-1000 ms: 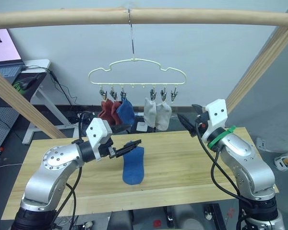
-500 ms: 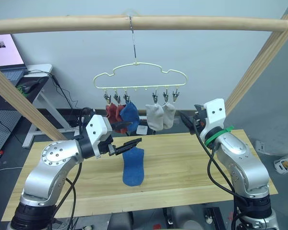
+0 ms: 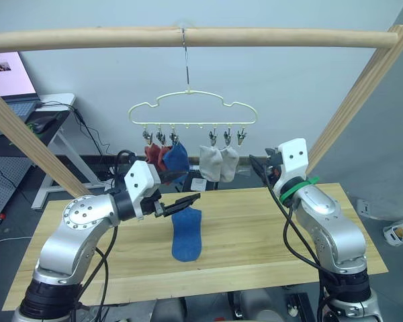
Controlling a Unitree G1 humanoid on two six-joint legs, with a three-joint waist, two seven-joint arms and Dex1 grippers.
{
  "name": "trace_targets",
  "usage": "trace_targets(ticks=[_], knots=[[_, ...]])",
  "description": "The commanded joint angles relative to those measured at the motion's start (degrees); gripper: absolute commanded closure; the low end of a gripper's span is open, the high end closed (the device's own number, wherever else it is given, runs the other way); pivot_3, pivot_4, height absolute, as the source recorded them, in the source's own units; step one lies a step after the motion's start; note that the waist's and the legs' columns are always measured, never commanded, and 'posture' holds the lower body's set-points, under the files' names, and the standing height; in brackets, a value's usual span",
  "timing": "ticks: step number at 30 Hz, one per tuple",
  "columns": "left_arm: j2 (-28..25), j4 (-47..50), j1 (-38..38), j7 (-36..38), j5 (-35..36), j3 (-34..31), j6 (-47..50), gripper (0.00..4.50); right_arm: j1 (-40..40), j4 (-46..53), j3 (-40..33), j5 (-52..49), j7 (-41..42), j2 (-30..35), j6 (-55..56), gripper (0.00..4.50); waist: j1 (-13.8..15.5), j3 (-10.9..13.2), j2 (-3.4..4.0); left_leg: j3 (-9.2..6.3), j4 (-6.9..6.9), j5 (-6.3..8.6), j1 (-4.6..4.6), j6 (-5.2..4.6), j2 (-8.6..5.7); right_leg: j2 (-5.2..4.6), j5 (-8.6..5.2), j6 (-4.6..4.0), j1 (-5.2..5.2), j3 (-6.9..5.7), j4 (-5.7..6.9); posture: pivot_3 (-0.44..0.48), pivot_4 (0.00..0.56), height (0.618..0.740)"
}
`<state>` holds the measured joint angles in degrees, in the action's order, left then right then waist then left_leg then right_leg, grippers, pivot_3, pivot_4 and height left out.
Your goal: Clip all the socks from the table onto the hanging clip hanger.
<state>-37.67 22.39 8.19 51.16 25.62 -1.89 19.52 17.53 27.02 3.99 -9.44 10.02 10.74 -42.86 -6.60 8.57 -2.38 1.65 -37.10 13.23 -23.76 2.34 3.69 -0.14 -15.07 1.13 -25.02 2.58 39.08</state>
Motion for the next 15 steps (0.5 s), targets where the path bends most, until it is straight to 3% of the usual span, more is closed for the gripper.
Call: trace_targets(ticks=[1, 15], knots=[[0.8, 0.8, 1.2, -0.1, 0.4, 0.1, -0.9, 1.03, 2.1, -0.7, 0.4, 0.7, -1.3, -1.6, 1.5, 2.06, 0.0, 0.0, 0.01, 0.00, 0.00, 0.00, 0.01, 0.00, 0.00, 0.00, 0.00, 0.00, 0.00, 0.00, 0.01, -0.123, 0.108, 0.740], [3.9, 0.9, 3.5, -1.9, 3.8, -2.3, -0.1, 1.03, 8.0, -12.0, 0.7, 3.3, -4.7, -9.1, 6.7, 2.06, 0.0, -0.1, 0.03, -0.02, -0.04, 0.00, 0.01, -0.01, 0.00, 0.00, 0.02, 0.00, 0.04, 0.00, 0.02, -0.109, 0.117, 0.740]])
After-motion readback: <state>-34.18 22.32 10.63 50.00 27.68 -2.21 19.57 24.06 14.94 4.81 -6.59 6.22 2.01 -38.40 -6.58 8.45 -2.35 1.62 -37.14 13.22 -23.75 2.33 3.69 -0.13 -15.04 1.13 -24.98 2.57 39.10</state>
